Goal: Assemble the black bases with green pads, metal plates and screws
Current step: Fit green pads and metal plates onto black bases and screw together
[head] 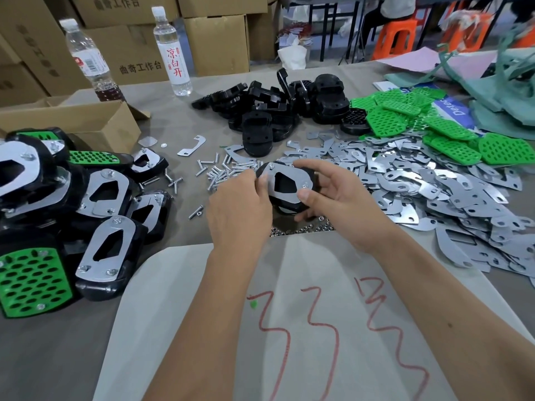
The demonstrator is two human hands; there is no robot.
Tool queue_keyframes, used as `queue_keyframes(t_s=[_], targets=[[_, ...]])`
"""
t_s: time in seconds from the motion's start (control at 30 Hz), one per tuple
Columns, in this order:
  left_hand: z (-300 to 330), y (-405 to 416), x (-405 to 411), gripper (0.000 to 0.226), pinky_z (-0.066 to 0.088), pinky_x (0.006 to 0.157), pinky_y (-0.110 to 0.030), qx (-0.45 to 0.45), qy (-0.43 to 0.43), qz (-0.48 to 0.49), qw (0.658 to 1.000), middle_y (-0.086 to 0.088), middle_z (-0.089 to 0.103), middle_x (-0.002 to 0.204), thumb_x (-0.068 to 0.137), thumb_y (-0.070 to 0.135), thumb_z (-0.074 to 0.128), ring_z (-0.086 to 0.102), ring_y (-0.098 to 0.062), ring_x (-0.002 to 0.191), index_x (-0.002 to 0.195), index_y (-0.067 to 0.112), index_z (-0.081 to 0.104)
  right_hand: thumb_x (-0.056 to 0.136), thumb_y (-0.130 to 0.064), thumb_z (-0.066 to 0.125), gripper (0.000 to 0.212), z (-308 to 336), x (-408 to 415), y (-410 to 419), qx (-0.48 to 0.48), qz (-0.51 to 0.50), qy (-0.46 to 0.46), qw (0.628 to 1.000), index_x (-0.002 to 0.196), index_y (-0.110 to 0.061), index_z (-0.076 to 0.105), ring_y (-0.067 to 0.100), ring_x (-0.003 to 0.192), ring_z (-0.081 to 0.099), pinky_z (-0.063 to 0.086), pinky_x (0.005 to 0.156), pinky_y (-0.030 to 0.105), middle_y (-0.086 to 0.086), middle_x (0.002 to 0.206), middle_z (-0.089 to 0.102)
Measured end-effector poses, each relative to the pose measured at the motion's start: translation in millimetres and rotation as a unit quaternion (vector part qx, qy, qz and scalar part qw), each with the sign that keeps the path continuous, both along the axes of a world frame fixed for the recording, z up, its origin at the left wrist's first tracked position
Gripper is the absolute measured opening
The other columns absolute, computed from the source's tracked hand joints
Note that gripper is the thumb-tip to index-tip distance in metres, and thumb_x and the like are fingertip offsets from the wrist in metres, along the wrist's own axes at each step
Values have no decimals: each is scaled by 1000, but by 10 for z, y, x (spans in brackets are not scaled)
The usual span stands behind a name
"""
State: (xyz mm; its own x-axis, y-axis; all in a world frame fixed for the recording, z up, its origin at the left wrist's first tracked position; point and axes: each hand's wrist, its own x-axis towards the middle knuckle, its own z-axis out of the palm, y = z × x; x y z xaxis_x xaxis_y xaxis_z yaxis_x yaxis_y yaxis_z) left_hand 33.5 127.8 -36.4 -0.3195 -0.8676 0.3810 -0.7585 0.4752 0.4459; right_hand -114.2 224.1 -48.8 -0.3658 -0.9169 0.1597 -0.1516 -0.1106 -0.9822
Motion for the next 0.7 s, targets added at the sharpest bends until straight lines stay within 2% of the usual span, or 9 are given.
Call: queue_keyframes(t_s=[0.07,0.2,0.27,0.37,0.43,0.5,0.57,0.63,0.7], targets=[[8,6,-15,28,27,68,-38,3,-5,-7,1000,0,50,83,109,32,41,41,-28,79,85,16,44,102,-1,61,43,8,10,1,2,3,1,1000,141,-18,55,39,89,74,63,82,51,11,119,72],[-2,49,-37,11,30,72,-37,-14,33,-53,998,-3,54,101,102,14,50,44,-28,92,97,17,40,102,2,60,42,33,17,13,-8,-3,-7,1000,140,-13,55,22,88,73,62,74,36,15,117,71],[11,65,-38,14,29,72,-37,-9,74,-47,996,-3,56,99,102,23,53,45,-28,93,96,16,42,101,3,60,41,40,18,12,-10,-5,-6,1000,140,-11,55,19,87,72,61,72,33,14,115,71],[9,50,-24,33,29,70,-38,2,28,-4,1000,-4,57,89,107,43,44,44,-28,85,89,16,45,101,1,61,41,30,20,10,-9,-10,1,1000,139,-14,56,29,86,75,64,75,47,11,115,72],[-12,28,-25,34,28,69,-38,-3,-20,6,1000,-3,54,83,110,40,39,42,-28,79,86,17,45,101,-1,62,41,17,22,10,-5,-8,12,1000,139,-17,56,35,89,75,61,83,59,11,117,72],[-17,18,-37,30,28,70,-38,-1,-27,3,1000,-4,56,85,110,34,38,41,-27,79,89,17,50,102,-2,62,41,9,21,3,-2,-4,17,1000,139,-19,56,37,89,75,61,83,61,11,118,72],[-5,21,-38,23,28,70,-38,-4,-6,-12,1000,-4,56,89,108,29,41,43,-27,84,91,17,51,102,-3,61,40,8,9,-6,-4,-7,10,1000,138,-18,57,34,83,75,63,78,51,8,114,74],[-3,29,-23,15,28,70,-38,-15,9,-32,999,-3,52,93,106,24,45,41,-26,89,92,19,42,103,-4,61,37,9,3,-9,-7,-11,-4,1000,137,-18,57,28,76,74,60,69,36,6,107,76],[-17,30,-15,14,29,72,-38,-5,13,-37,999,-4,54,99,105,25,47,40,-26,93,95,20,38,103,-4,60,36,4,-2,-10,-9,-14,-14,1000,136,-17,57,24,75,70,58,69,32,6,102,76]])
